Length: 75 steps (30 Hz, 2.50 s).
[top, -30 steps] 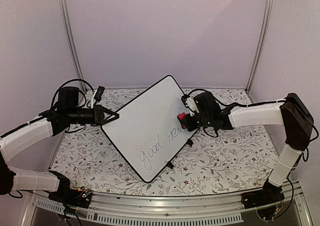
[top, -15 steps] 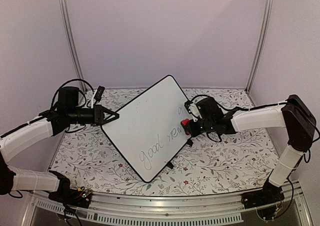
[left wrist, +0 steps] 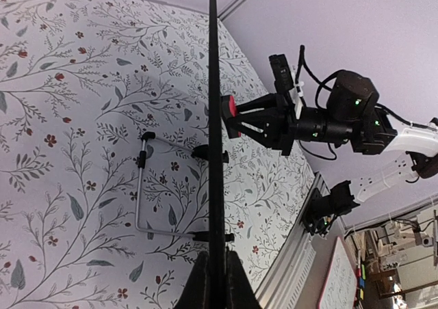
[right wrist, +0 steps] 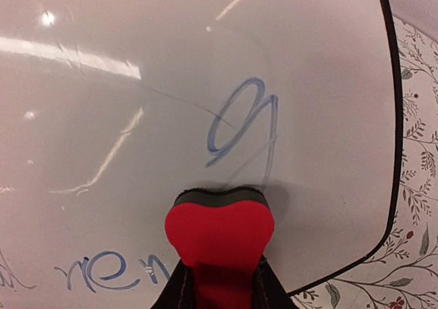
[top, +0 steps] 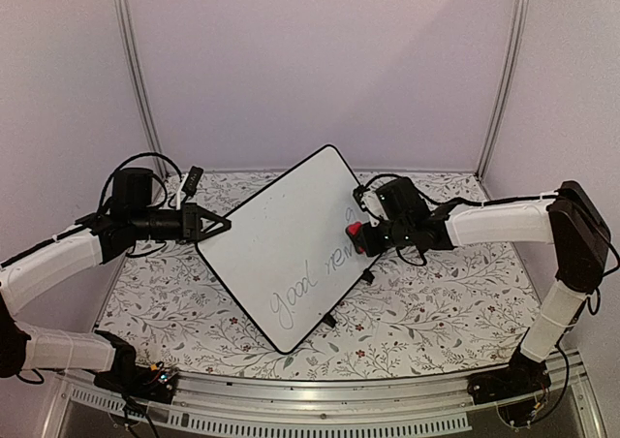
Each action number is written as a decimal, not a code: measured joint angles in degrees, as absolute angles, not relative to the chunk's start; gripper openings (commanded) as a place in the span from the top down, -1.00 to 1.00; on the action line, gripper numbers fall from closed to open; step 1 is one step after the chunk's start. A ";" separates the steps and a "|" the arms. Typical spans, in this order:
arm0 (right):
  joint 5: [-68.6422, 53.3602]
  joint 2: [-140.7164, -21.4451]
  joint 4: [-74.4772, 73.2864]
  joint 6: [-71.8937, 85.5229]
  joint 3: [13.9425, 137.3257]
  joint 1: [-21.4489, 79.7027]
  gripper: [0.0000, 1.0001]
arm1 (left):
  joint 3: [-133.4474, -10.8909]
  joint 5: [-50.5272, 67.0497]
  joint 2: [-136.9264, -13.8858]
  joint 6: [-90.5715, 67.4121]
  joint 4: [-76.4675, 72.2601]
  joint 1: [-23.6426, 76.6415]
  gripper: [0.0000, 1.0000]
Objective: Erase the whiteboard
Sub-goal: Erase the whiteboard at the center of the board.
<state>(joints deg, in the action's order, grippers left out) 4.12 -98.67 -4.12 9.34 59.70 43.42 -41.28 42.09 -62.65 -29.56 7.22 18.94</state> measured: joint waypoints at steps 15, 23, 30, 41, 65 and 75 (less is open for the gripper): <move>2.96 -103.46 -6.50 8.78 72.82 41.15 1.00 | -41.28 42.33 -62.65 -29.19 7.16 18.94 1.00; 1.76 -103.46 -4.27 9.06 69.34 40.80 1.00 | -41.28 41.76 -62.63 -29.58 7.42 18.94 1.00; 0.25 -102.04 -0.95 9.65 64.47 40.53 1.00 | -41.28 41.60 -62.63 -29.65 7.53 18.94 1.00; -0.56 -100.31 0.05 10.37 59.86 40.47 1.00 | -41.28 41.65 -62.65 -29.65 7.51 18.94 1.00; 0.78 -99.33 -4.67 10.46 60.07 40.42 1.00 | -41.28 42.00 -62.65 -29.61 7.29 18.94 1.00; 0.91 -103.53 -7.09 9.32 71.16 39.77 1.00 | -41.28 41.93 -62.65 -29.61 7.33 18.94 1.00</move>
